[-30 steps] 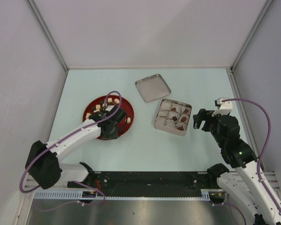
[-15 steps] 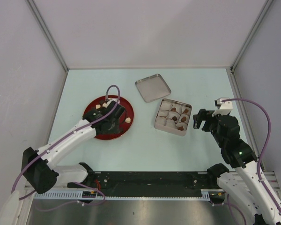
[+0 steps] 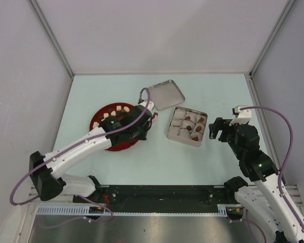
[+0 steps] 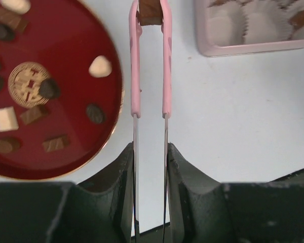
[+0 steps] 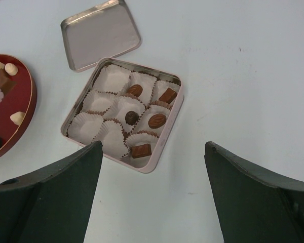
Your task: Pack the chocolate
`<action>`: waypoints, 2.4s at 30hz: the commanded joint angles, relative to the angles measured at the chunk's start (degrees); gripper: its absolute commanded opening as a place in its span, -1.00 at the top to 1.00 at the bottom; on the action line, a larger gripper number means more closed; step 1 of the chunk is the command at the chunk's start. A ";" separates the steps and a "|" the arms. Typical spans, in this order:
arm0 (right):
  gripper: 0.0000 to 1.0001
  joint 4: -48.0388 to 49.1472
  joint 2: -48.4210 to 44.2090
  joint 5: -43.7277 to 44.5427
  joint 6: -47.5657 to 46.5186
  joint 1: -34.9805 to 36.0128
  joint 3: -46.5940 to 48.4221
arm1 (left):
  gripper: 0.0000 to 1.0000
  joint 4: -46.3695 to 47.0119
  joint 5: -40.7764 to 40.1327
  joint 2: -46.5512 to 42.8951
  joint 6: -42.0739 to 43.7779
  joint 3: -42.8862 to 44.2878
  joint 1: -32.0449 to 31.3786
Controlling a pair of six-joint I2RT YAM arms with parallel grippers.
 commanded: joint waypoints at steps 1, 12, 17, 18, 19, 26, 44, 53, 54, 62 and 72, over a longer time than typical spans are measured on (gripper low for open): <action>-0.72 2.44 -0.33 0.35 -0.83 0.14 0.03 | 0.99 5.54 2.89 4.62 5.99 5.37 -4.07; -0.72 2.44 -0.59 0.61 -0.83 0.14 0.03 | 0.99 4.58 4.92 18.43 13.55 17.06 -11.20; -0.73 2.35 -0.68 0.53 -0.83 0.14 0.03 | 0.99 3.35 6.33 22.74 15.40 20.84 -12.52; -0.72 2.35 -0.76 0.61 -1.00 0.14 0.03 | 0.99 2.74 6.59 23.87 15.58 21.28 -12.60; -0.72 2.26 -0.68 0.61 -1.00 0.14 -0.06 | 1.00 2.47 6.51 24.41 15.93 21.72 -12.87; -0.72 2.26 -0.50 0.88 -1.00 0.14 -0.06 | 0.99 -0.08 5.63 26.52 15.84 23.05 -13.04; -0.73 2.61 -0.33 0.52 -1.09 0.23 -0.23 | 0.81 -1.22 5.63 29.25 16.02 22.96 -13.04; -0.72 2.61 -0.50 0.61 -1.18 0.14 -0.23 | 0.70 -0.96 5.80 29.95 15.75 23.31 -13.04; -0.73 2.53 -0.50 0.61 -1.18 0.23 -0.23 | 0.68 -0.96 5.63 29.95 15.75 23.40 -13.04; -0.73 2.61 -0.59 0.61 -1.18 0.14 -0.15 | 0.54 -0.87 5.54 30.04 15.66 23.48 -13.04; -0.73 2.52 -0.59 0.44 -1.27 0.05 -0.23 | 0.39 -0.43 5.63 30.12 15.40 23.40 -13.04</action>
